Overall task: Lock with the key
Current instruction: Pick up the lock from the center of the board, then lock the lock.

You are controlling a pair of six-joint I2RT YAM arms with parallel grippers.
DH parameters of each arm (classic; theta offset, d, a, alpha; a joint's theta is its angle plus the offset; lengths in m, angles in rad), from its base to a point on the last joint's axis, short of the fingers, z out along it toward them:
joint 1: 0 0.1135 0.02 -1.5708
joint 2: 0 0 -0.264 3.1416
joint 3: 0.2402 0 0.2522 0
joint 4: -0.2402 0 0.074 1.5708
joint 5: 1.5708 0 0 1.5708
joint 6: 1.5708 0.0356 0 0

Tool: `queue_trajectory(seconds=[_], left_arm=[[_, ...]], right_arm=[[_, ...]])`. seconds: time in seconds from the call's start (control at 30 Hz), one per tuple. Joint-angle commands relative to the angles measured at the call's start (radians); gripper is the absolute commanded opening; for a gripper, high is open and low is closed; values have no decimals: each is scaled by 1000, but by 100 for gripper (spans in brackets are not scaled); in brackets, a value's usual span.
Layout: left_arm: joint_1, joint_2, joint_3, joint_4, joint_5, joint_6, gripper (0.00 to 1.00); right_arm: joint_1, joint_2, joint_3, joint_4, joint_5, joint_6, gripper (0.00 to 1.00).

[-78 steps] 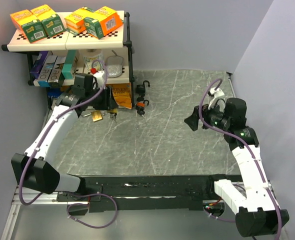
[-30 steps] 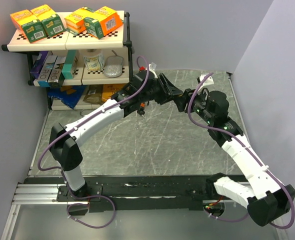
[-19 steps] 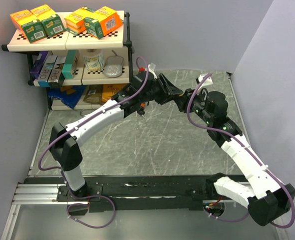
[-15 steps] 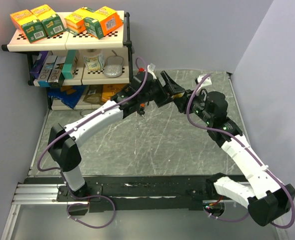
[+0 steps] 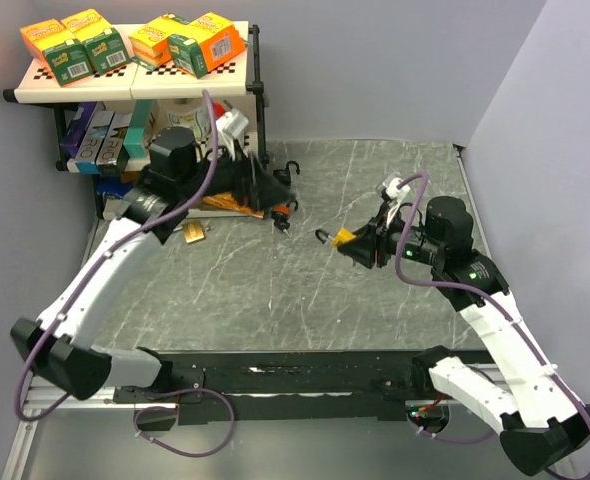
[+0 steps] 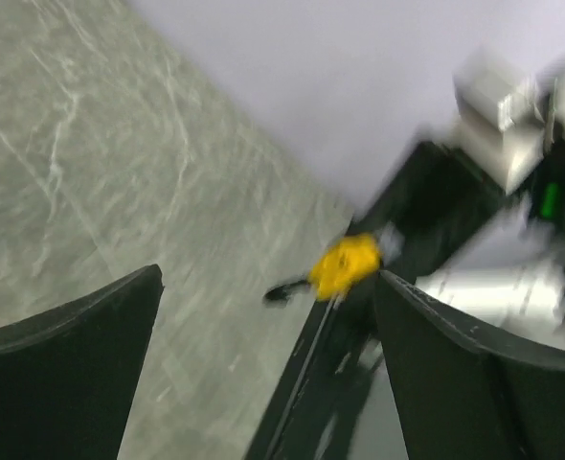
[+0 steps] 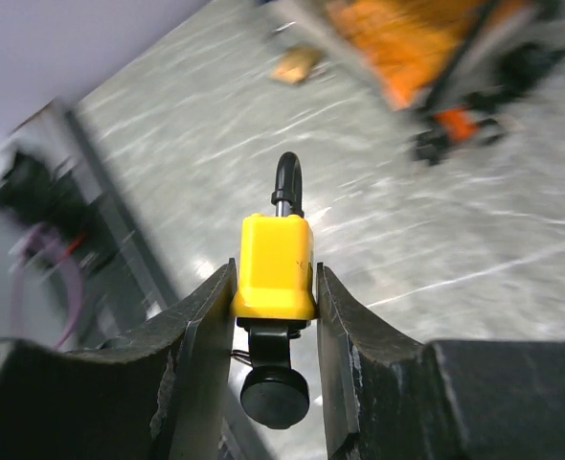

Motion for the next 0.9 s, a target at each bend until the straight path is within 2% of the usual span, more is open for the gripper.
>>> queue_trajectory(seconds=[0.0, 0.07, 0.1, 0.13, 0.2, 0.23, 0.3, 0.4, 0.43, 0.67, 0.73, 0.87], left_arm=[[-19, -39, 90, -465, 296, 761, 96], [-21, -49, 95, -615, 329, 876, 96], [-32, -62, 80, -627, 341, 946, 97], [-46, -94, 60, -621, 326, 956, 99], [-116, -126, 0, -578, 297, 983, 95], [-148, -144, -17, -567, 252, 991, 90], [-228, -157, -55, -524, 205, 981, 85], [-263, -157, -84, -474, 185, 927, 77], [-267, -155, -87, -469, 182, 921, 72], [-317, -161, -121, -433, 158, 911, 58], [-329, -163, -126, -433, 144, 928, 50], [-334, -169, -136, -417, 136, 934, 46]], right_arm=[[-1, -2, 93, -95, -252, -89, 0], [-2, 21, 122, -118, -324, -103, 0], [2, 26, 130, -129, -351, -108, 0], [4, 33, 142, -130, -372, -111, 0], [13, 43, 150, -117, -411, -102, 0], [31, 44, 153, -117, -411, -103, 0], [50, 50, 163, -121, -403, -112, 0], [80, 57, 168, -124, -394, -108, 0], [88, 55, 167, -123, -394, -103, 0], [114, 58, 177, -127, -391, -105, 0], [119, 64, 180, -126, -391, -105, 0], [126, 69, 180, -126, -389, -103, 0]])
